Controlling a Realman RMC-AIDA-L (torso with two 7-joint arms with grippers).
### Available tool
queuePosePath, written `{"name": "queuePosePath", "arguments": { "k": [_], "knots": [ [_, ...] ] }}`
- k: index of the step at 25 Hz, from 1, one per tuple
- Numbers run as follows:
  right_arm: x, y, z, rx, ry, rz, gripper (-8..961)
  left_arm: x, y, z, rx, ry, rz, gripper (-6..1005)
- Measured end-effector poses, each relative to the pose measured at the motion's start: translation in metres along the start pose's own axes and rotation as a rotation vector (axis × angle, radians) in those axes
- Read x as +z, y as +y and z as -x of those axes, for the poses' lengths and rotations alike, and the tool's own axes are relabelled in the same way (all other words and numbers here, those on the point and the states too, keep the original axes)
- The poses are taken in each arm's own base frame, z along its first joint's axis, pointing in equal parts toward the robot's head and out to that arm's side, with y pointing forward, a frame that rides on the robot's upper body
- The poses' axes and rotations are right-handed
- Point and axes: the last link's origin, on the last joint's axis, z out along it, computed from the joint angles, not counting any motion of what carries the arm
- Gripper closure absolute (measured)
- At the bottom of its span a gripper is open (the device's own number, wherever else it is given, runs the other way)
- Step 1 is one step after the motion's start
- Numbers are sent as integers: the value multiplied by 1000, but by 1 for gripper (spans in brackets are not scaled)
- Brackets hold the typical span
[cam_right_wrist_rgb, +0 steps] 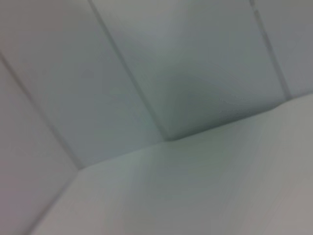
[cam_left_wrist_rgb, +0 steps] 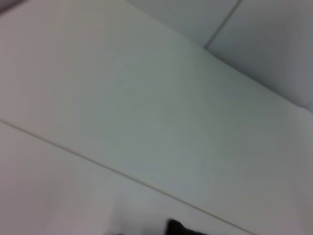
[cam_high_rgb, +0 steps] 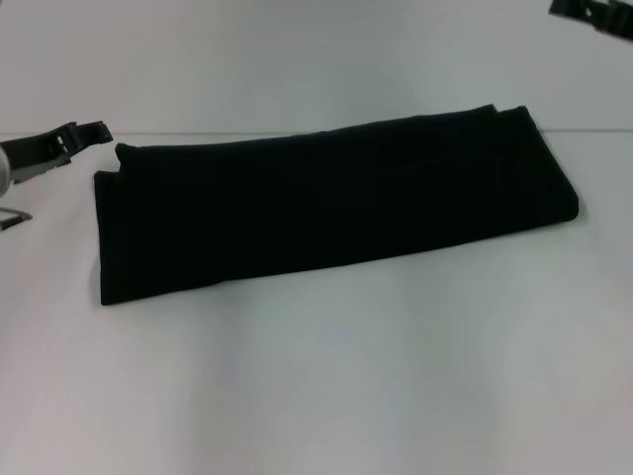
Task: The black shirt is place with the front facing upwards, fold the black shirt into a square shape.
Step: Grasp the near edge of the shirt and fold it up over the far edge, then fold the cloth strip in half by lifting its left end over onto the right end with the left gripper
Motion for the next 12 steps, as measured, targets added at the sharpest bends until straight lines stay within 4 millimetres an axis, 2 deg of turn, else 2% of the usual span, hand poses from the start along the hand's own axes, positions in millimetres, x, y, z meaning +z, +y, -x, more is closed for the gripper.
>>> {"name": "queuePosePath", "arguments": {
  "k": [4, 6, 10, 12],
  "knots": [
    [-34, -9, -34, 123, 26, 141, 93, -15, 4, 17, -82, -62, 144, 331],
    [-49, -14, -51, 181, 30, 207, 93, -24, 2, 27, -149, -107, 215, 245],
    [-61, -22, -74, 257, 53, 267, 94, -45, -24, 47, -363, -208, 301, 91],
    [-62, -25, -81, 283, 69, 271, 94, -50, -37, 57, -440, -237, 309, 91]
  ]
}}
